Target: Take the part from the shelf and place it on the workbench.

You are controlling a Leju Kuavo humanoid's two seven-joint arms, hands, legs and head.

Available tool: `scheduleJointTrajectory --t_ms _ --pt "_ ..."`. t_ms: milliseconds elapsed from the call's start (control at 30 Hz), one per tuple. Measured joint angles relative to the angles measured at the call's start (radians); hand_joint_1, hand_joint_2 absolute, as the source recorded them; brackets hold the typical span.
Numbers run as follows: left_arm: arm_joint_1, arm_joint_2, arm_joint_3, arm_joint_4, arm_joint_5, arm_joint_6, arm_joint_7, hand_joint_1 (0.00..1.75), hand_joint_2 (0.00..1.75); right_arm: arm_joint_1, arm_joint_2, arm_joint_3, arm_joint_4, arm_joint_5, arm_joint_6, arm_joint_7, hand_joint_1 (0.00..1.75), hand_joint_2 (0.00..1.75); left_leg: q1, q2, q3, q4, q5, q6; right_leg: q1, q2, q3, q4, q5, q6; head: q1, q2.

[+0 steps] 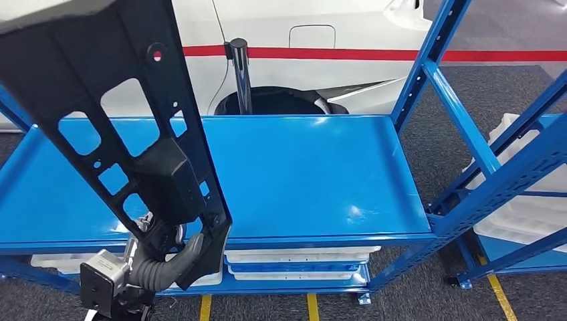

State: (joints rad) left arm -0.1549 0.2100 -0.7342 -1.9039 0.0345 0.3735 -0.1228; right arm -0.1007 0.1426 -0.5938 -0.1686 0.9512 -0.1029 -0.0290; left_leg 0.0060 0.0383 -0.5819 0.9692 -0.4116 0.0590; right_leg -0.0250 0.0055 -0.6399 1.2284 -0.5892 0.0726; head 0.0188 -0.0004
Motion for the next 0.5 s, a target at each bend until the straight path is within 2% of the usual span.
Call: scheduleJointTrajectory --t_ms 67,100,133,167,200,267,300,333,400,433,467,500 --pt "0.000 -0.003 -0.004 0.000 0.000 -0.004 0.000 1.75 1.75 -0.003 0.000 -0.002 0.000 -0.001 0.000 0.002 0.00 0.00 -0.003 0.011 -0.002 0.002 0.004 -0.005 0.002 -0.028 0.096 -0.154 0.053 -0.002 0.000 0.000" --pt "0.000 -0.004 -0.007 0.000 0.000 -0.005 0.000 1.75 1.75 -0.005 -0.001 -0.003 0.000 -0.002 0.001 0.002 0.00 0.00 -0.005 0.017 -0.002 0.002 0.007 -0.010 0.006 -0.042 0.133 -0.216 0.072 -0.007 0.000 0.000" --pt "-0.001 -0.005 -0.009 0.000 0.000 -0.006 0.000 1.75 1.75 -0.006 -0.001 -0.003 0.000 -0.002 0.001 0.002 0.00 0.00 -0.007 0.023 -0.003 0.003 0.010 -0.015 0.009 -0.051 0.153 -0.257 0.082 -0.013 0.000 0.000" --pt "-0.002 -0.005 -0.011 0.000 0.001 -0.007 0.000 1.75 1.75 -0.007 -0.001 -0.004 0.000 -0.003 0.002 0.002 0.00 0.00 -0.008 0.029 -0.003 0.003 0.014 -0.021 0.012 -0.052 0.156 -0.270 0.085 -0.018 -0.001 0.000" --pt "-0.003 -0.006 -0.013 0.000 0.001 -0.008 0.000 1.75 1.75 -0.007 0.000 -0.004 0.000 -0.003 0.002 0.002 0.00 0.00 -0.008 0.036 -0.003 0.003 0.018 -0.027 0.013 -0.042 0.149 -0.269 0.092 -0.025 -0.001 0.000" --pt "-0.005 -0.006 -0.017 0.000 0.002 -0.013 0.000 1.75 1.75 -0.006 0.001 -0.004 0.000 -0.002 0.001 0.001 0.00 0.00 -0.003 0.032 -0.009 0.016 0.004 -0.040 0.009 -0.028 0.141 -0.273 0.102 -0.039 -0.001 0.000" --pt "-0.005 -0.006 -0.019 0.000 0.004 -0.016 0.000 1.75 1.75 -0.007 0.002 -0.004 0.000 0.000 -0.001 0.001 0.00 0.00 -0.001 0.020 -0.020 0.044 -0.022 -0.046 0.007 -0.023 0.135 -0.275 0.109 -0.047 -0.001 0.000" --pt "-0.006 -0.006 -0.021 0.000 0.006 -0.018 0.000 1.75 1.75 -0.007 0.002 -0.004 0.000 0.004 -0.004 0.000 0.00 0.00 0.001 0.003 -0.038 0.095 -0.062 -0.051 0.006 -0.018 0.129 -0.276 0.117 -0.054 -0.002 0.000" --pt "-0.004 -0.006 -0.023 0.000 0.010 -0.020 0.000 1.75 1.75 -0.006 0.002 -0.004 0.000 0.013 -0.009 -0.002 0.00 0.00 0.002 -0.018 -0.082 0.232 -0.145 -0.059 0.007 -0.008 0.111 -0.275 0.130 -0.060 -0.003 0.000" --pt "-0.003 -0.006 -0.024 0.000 0.012 -0.020 0.000 1.75 1.75 -0.005 0.003 -0.004 0.000 0.017 -0.011 -0.002 0.00 0.00 0.003 -0.021 -0.093 0.282 -0.166 -0.061 0.008 -0.003 0.103 -0.274 0.136 -0.060 -0.003 0.000" --pt "-0.002 -0.006 -0.025 0.000 0.013 -0.020 0.000 1.75 1.75 -0.004 0.003 -0.004 0.000 0.020 -0.012 -0.002 0.00 0.00 0.002 -0.023 -0.088 0.296 -0.169 -0.060 0.009 0.003 0.095 -0.274 0.142 -0.060 -0.003 0.000" --pt "-0.002 -0.006 -0.025 0.000 0.014 -0.020 0.001 1.75 1.75 -0.003 0.003 -0.004 0.000 0.022 -0.012 -0.002 0.00 0.00 0.002 -0.024 -0.062 0.266 -0.153 -0.058 0.009 0.008 0.088 -0.274 0.148 -0.059 -0.003 0.000"
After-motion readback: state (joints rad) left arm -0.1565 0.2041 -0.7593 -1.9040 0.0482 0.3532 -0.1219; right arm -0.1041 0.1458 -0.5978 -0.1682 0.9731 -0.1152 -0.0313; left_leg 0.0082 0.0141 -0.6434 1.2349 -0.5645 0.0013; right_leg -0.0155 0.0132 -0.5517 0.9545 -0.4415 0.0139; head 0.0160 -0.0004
